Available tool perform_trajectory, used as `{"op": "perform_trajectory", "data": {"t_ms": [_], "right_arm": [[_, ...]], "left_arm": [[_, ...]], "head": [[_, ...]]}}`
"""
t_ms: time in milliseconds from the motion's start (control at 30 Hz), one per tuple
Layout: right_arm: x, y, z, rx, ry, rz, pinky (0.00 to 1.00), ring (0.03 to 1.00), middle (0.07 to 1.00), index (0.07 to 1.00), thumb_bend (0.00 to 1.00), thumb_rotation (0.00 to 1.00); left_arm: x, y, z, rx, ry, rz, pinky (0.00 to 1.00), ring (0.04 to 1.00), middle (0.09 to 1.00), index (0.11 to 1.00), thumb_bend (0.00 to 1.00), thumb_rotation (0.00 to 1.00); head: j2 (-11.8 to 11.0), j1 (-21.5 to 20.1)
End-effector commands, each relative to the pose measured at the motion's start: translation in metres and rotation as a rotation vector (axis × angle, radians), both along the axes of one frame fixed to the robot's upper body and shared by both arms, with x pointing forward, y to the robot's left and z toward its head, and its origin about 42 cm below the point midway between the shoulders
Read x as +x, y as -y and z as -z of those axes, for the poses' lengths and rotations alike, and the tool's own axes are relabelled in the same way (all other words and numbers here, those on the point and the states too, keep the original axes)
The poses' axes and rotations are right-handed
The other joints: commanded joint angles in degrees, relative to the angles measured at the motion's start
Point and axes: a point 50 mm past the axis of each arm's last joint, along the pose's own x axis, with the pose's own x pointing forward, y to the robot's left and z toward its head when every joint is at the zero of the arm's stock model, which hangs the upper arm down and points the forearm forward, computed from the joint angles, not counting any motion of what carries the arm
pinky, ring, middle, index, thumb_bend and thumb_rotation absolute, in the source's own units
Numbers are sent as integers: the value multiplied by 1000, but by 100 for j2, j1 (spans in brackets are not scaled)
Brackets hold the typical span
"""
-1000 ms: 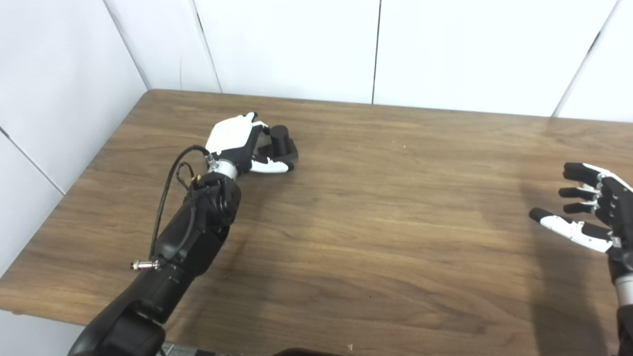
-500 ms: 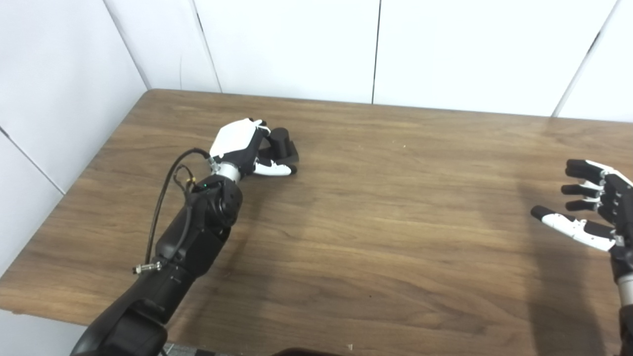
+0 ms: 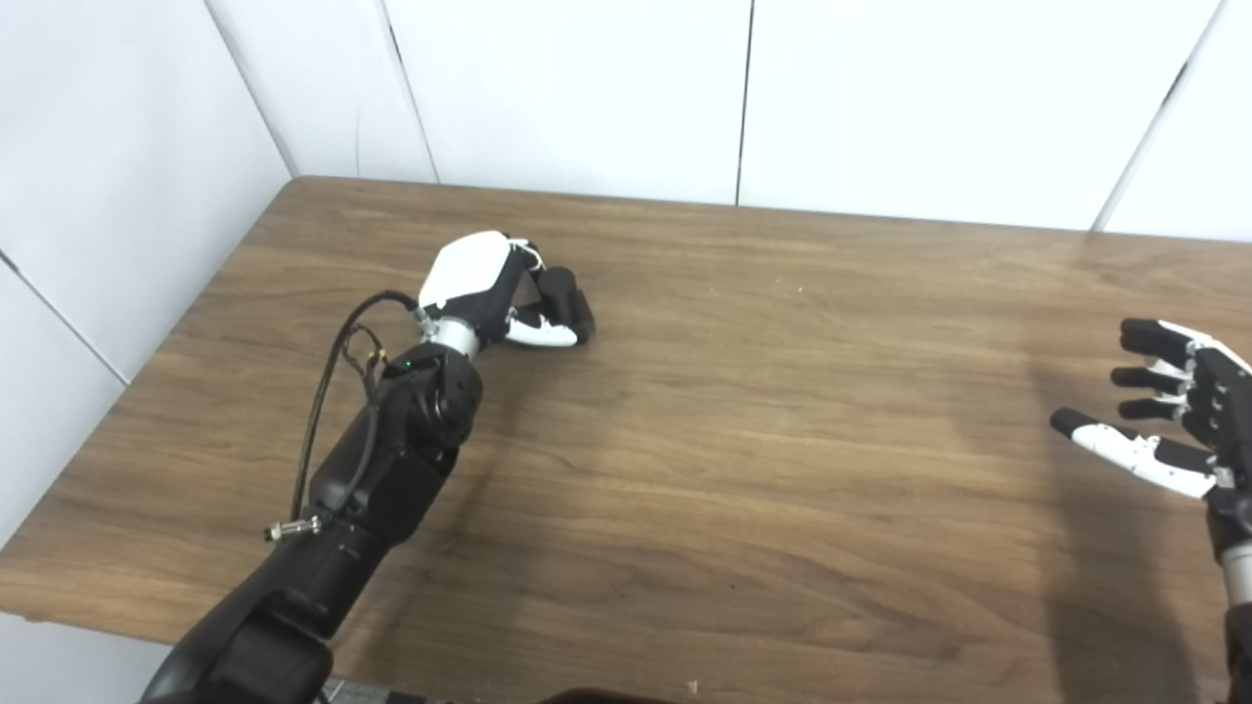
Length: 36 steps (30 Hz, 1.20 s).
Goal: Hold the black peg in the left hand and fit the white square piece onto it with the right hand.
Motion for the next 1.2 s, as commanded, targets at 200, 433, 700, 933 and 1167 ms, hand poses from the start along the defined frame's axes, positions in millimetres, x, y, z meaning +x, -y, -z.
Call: {"op": "perform_trajectory", "data": {"t_ms": [200, 433, 700, 933, 1167], "right_arm": [[4, 0, -22, -24, 78, -12, 581, 685, 767, 745, 613, 0], [5, 0, -22, -20, 82, -14, 568, 678, 764, 738, 613, 0], [5, -2, -23, -16, 83, -13, 560, 672, 761, 739, 609, 0], [5, -3, -23, -19, 92, -15, 549, 658, 752, 731, 610, 0], [6, -3, -21, -21, 94, -15, 553, 655, 747, 731, 619, 0]], "left_arm": [[4, -7, -19, -15, 48, 37, 1000, 981, 885, 481, 520, 85], [0, -2, -18, -109, 20, 151, 1000, 999, 912, 484, 522, 80], [-5, 5, -16, -161, -18, 268, 963, 988, 921, 487, 520, 83], [-10, 18, -15, -203, -66, 417, 975, 1000, 930, 487, 518, 86], [-17, 38, -12, -237, -113, 534, 982, 1000, 930, 488, 520, 83]], "head": [[10, -41], [9, -40], [16, -72], [7, -87], [14, -142]]}}
